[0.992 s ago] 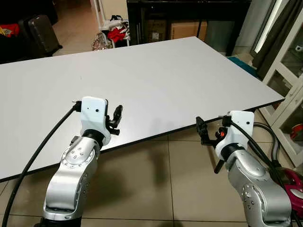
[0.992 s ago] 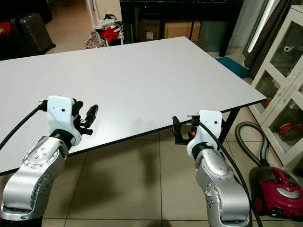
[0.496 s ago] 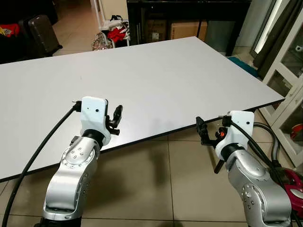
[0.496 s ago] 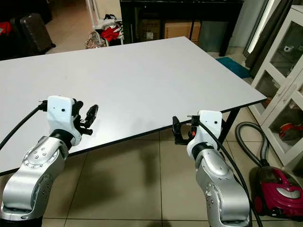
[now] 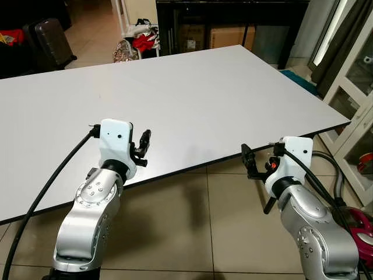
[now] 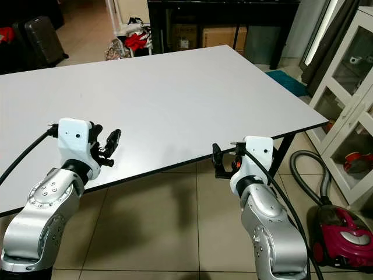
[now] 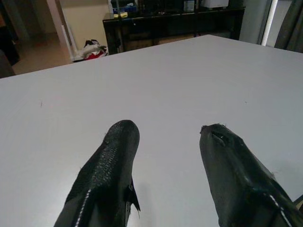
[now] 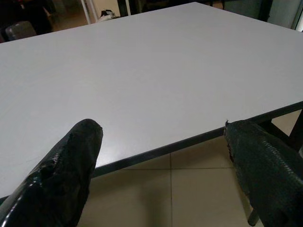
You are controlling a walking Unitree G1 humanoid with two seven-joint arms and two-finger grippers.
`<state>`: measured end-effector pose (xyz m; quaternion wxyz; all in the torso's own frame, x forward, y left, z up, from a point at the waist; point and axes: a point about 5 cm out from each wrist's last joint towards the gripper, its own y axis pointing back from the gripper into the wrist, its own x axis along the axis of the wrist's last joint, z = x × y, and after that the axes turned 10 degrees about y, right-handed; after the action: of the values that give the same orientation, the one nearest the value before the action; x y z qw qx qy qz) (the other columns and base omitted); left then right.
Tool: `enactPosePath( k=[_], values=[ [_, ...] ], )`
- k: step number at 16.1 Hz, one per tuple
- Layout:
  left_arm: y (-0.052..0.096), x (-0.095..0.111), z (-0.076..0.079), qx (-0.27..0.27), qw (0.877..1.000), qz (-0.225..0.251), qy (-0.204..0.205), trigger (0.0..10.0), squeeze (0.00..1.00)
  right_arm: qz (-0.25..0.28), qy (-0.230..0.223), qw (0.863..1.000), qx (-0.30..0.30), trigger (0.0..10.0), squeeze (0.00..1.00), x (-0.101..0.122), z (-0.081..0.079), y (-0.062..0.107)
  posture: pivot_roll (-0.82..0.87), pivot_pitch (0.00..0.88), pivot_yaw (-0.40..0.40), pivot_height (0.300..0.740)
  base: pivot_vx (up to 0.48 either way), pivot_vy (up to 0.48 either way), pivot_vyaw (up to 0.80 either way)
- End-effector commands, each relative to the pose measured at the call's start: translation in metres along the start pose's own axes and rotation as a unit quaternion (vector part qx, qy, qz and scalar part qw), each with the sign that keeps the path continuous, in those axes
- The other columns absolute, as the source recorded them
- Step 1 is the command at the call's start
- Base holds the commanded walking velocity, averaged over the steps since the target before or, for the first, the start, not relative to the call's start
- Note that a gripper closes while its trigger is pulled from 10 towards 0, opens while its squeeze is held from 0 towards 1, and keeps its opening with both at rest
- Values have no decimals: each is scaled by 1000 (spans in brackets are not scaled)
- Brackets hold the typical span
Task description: Setting the table
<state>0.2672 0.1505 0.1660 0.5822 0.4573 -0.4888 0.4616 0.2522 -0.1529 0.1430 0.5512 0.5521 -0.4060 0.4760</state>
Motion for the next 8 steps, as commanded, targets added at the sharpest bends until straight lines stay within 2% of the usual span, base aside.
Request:
enactPosePath(
  k=[1, 4, 5, 6, 8],
  values=[
    [11, -25, -27, 79, 995, -63, -28, 10000, 0, -1, -7, 997, -77, 10000, 0, -15, 13, 21, -194, 0, 154, 740, 0, 0, 0],
    [5, -20, -21, 39, 997, -53, -29, 10000, 0, -8, 16, 999, -44, 10000, 0, -20, 9, 30, -220, 0, 177, 740, 0, 0, 0],
    [5, -19, -20, 33, 998, -48, -23, 10000, 792, -8, 6, 999, -37, 10000, 1000, -21, 7, 31, -220, 0, 177, 740, 0, 0, 0],
    [6, -18, -19, 23, 999, -41, -20, 10000, 1000, -5, -7, 999, -36, 10000, 1000, -21, 8, 33, -219, 0, 176, 740, 0, 0, 0],
    [10, -19, -20, 27, 999, -40, -12, 10000, 1000, 2, 3, 1000, -23, 10000, 1000, -18, 8, 34, -221, 0, 168, 740, 0, 0, 0]
  ],
)
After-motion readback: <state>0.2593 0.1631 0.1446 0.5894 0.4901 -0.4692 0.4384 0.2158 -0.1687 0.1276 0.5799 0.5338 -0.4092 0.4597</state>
